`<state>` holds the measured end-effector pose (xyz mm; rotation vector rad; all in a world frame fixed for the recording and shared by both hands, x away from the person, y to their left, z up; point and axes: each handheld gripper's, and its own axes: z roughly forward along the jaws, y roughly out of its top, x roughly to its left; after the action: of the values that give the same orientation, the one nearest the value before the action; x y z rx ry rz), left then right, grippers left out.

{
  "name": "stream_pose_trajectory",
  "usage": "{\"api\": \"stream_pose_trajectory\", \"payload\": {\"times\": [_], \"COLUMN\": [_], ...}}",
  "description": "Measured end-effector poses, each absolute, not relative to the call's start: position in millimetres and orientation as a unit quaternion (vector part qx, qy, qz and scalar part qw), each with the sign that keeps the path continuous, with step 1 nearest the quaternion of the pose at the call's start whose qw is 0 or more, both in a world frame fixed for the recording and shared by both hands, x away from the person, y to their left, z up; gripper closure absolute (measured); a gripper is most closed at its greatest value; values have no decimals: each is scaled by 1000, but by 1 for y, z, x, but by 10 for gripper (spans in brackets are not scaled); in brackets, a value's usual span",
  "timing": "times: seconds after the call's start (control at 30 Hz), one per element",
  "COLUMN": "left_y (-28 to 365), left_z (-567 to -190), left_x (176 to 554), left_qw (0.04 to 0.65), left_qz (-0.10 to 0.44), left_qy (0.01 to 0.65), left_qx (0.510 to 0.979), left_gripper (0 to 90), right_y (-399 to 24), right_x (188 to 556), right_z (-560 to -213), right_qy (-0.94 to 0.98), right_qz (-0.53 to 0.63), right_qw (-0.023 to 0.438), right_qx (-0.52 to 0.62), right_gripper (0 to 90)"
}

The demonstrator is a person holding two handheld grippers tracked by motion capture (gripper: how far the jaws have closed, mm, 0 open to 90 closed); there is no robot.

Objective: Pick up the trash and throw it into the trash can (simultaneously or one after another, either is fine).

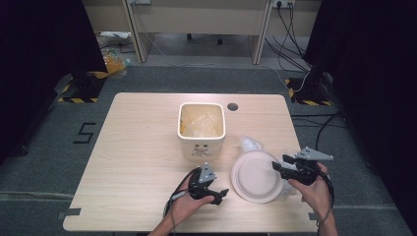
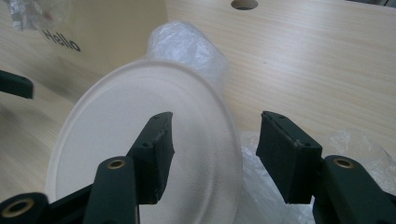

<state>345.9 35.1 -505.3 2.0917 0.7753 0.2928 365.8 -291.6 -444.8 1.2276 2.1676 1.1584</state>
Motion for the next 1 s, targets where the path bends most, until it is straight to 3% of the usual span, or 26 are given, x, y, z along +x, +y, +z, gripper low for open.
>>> {"api": "stream_pose_trajectory", "payload": {"times": [0.5,1.0], "left_y": [1,-5], "left_z": [-519,-519], "left_x": [359,359], "left_qw": [402,387], "left_qz": [120,132], "left_qy": [318,316], "left_qx": [850,856], "left_gripper": [150,139], "right_y": [-290,-289], "right_x": [368,368], "right_z": [-452,-453], "right_qy": [778,768], "right_qz": [413,426], "right_qw": [178,147], "right_qx": [440,454], "right_gripper": [446,464]}}
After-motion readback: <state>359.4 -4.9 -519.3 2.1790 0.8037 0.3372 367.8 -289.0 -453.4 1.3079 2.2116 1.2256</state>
